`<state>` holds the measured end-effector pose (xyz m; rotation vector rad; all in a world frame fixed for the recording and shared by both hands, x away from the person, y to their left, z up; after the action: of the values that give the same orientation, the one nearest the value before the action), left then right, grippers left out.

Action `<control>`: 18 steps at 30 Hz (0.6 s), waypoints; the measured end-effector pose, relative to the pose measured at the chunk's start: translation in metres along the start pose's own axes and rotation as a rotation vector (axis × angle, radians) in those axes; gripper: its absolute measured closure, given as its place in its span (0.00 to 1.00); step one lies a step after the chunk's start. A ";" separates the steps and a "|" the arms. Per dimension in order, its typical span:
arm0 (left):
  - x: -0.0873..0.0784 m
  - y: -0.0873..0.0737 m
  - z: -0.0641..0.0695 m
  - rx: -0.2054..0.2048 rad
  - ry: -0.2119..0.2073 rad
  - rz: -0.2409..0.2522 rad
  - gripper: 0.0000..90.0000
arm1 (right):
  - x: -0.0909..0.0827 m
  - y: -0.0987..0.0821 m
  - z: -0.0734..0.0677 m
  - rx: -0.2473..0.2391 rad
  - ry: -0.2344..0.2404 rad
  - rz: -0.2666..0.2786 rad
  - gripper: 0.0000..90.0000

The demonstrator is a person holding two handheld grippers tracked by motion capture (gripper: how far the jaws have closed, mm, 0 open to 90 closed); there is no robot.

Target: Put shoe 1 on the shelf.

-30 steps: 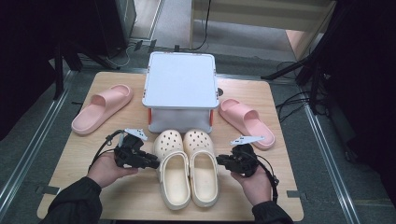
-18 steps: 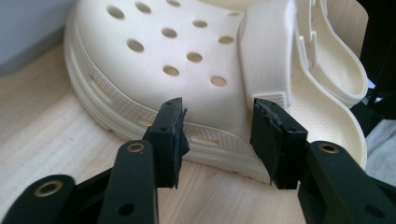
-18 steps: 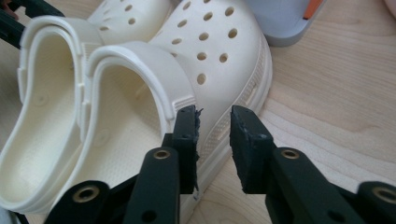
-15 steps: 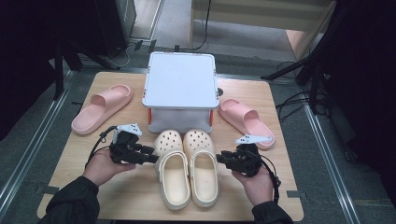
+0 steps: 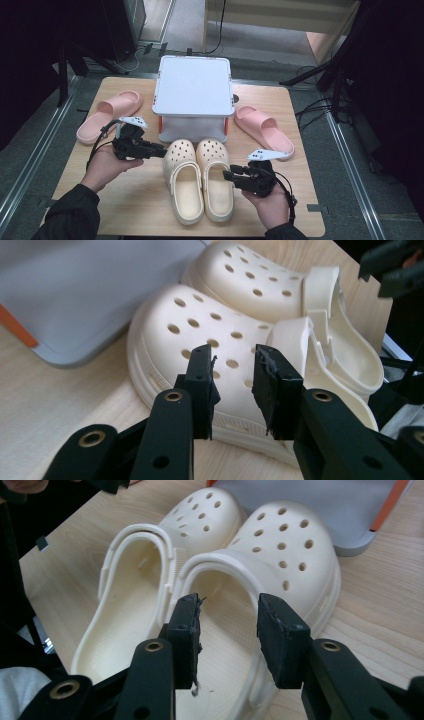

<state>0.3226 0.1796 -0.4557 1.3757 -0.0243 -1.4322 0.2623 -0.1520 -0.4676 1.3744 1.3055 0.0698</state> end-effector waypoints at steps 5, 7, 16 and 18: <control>-0.009 0.020 -0.005 -0.013 -0.005 0.021 0.80 | 0.002 -0.003 -0.010 0.001 0.016 -0.005 0.68; -0.013 0.030 -0.007 -0.009 -0.003 0.024 0.81 | 0.004 -0.004 -0.013 0.000 0.018 -0.008 0.68; -0.024 0.066 -0.015 0.005 0.016 0.022 0.89 | 0.016 -0.008 -0.026 -0.014 0.030 -0.029 0.63; -0.026 0.073 -0.018 0.001 0.014 0.026 0.89 | 0.019 -0.008 -0.027 -0.012 0.034 -0.032 0.62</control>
<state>0.3763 0.1787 -0.3964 1.3815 -0.0332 -1.4011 0.2459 -0.1237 -0.4762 1.3468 1.3529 0.0794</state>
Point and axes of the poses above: each handheld gripper's, and its own axes: x roughly forward along the jaws, y roughly out of its top, z roughly to its right, the point moved 3 cm from there along x, roughly forward along the jaws, and after that the axes turned 2 degrees about y, right-handed, at the moved point
